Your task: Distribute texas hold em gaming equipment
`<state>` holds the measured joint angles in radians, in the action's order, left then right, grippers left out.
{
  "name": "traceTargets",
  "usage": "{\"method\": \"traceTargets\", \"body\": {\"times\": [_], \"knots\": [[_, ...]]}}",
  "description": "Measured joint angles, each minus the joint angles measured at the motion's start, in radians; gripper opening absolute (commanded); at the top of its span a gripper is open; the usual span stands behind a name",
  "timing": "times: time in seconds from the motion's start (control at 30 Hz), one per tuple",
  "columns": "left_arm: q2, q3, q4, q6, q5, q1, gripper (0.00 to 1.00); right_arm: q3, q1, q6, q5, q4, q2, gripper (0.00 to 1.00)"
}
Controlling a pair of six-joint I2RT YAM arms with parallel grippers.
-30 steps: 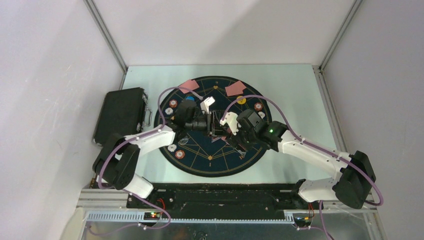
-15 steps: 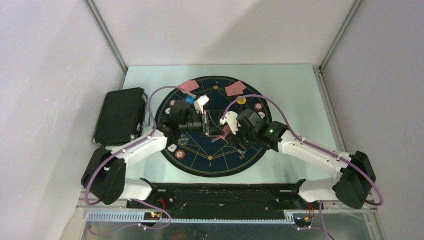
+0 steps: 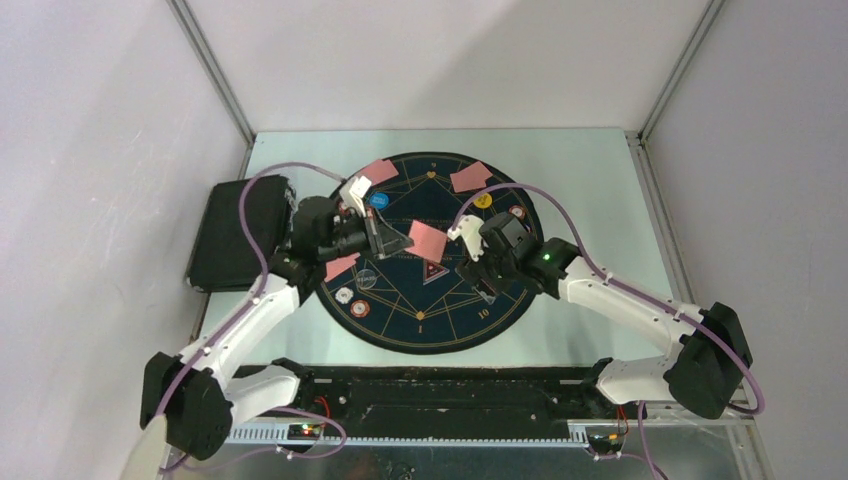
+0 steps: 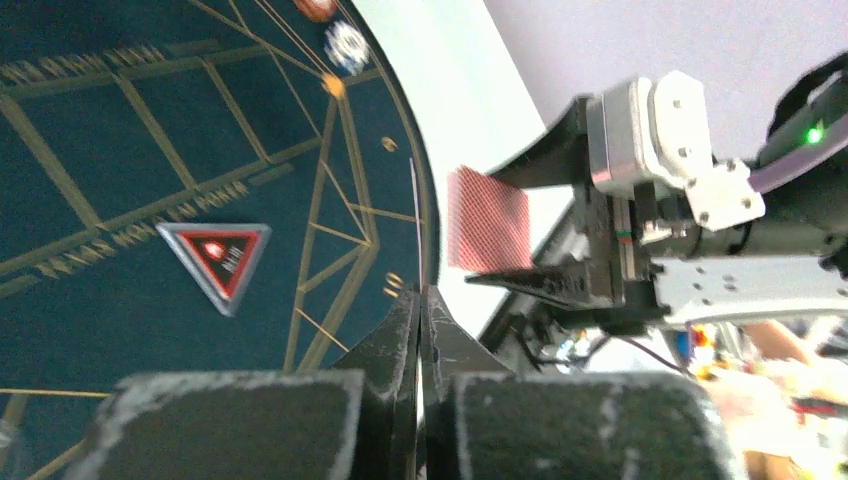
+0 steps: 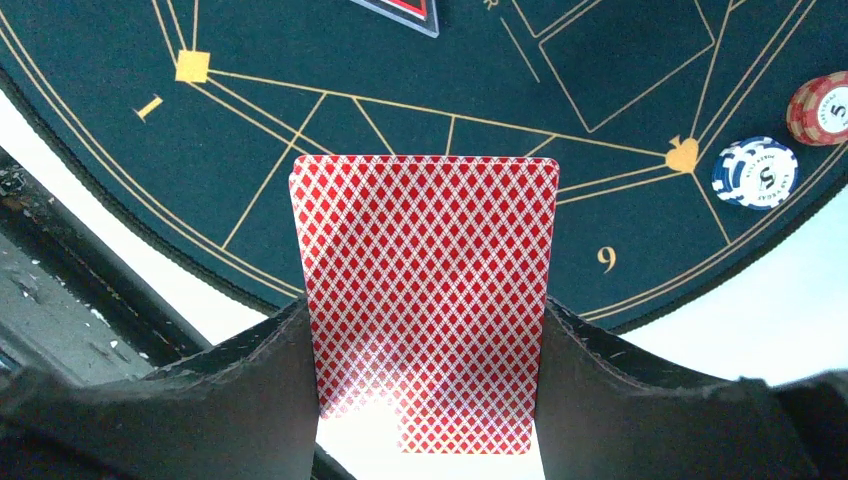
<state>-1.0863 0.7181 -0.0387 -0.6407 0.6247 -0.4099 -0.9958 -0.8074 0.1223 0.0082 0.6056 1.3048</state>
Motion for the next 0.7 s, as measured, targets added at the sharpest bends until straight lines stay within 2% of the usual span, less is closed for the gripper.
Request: {"method": "traceTargets", "body": {"times": [0.1, 0.23, 0.4, 0.47, 0.57, 0.7], "knots": [[0.003, 0.074, 0.074, 0.142, -0.041, 0.040, 0.00, 0.000, 0.012, -0.002, -0.001, 0.000, 0.000, 0.00], [-0.017, 0.261, 0.119, 0.436, -0.163, 0.063, 0.00, 0.000, 0.027, -0.004, 0.002, 0.000, 0.000, 0.00], [-0.115, 0.545, 0.155, 0.906, -0.235, 0.064, 0.00, 0.000, 0.047, -0.010, 0.009, -0.008, 0.000, 0.00], [-0.149, 0.612, 0.181, 1.093, -0.258, 0.064, 0.00, 0.000, 0.055, -0.016, 0.027, -0.016, 0.004, 0.00], [-0.132, 0.531, 0.155, 1.348, -0.294, 0.064, 0.00, -0.011, 0.066, -0.026, 0.050, -0.016, 0.027, 0.00], [-0.083, 0.173, -0.018, 1.640, -0.364, 0.066, 0.00, -0.060, 0.087, -0.041, 0.072, 0.003, 0.084, 0.00]]}}
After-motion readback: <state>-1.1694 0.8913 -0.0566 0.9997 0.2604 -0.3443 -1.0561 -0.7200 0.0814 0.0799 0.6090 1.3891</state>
